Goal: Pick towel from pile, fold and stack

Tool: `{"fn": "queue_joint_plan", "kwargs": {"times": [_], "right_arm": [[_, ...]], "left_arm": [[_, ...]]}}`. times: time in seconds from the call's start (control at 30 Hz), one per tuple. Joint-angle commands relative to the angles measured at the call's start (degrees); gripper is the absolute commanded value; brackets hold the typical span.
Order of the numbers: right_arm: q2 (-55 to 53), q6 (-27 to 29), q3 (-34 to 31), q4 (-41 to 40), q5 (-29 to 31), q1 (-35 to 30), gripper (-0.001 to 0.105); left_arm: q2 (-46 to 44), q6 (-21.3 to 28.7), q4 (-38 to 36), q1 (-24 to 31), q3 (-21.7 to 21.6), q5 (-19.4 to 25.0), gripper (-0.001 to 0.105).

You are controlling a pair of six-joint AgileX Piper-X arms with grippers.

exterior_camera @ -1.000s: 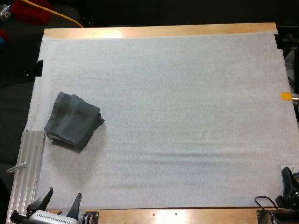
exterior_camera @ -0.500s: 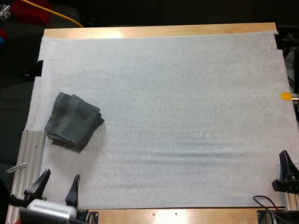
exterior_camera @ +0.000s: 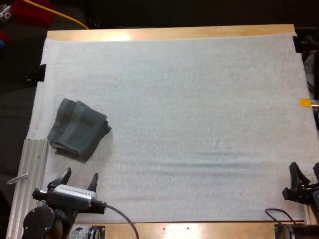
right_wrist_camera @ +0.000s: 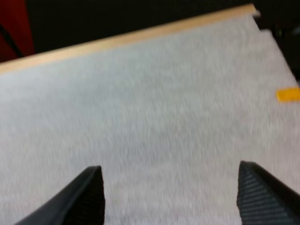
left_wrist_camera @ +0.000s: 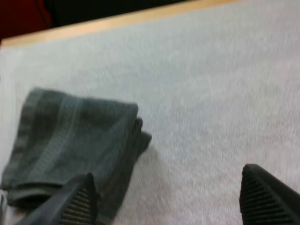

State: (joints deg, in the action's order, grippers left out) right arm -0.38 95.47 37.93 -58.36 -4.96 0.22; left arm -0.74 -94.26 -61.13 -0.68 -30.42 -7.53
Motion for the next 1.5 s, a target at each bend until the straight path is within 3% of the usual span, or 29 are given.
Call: {"fn": "queue_joint_plan", "kwargs": {"times": [0.0,0.4,1.47], "right_arm": [[-2.6,0.8,-0.6,-0.7,0.0,0.0,0.059],[-2.5,0.8,-8.0,-0.2,0.0,0.0,0.059],[-2.6,0.8,-8.0,-0.3,0.0,0.0,0.059]], "left_arm": [[-7.9,-0.1,1.6,-0.1,0.3,0.1,0.062],[-7.9,-0.1,1.6,-0.1,0.3,0.1,0.062],[-7.9,-0.1,1.6,-0.1,0.3,0.1,0.062]]}}
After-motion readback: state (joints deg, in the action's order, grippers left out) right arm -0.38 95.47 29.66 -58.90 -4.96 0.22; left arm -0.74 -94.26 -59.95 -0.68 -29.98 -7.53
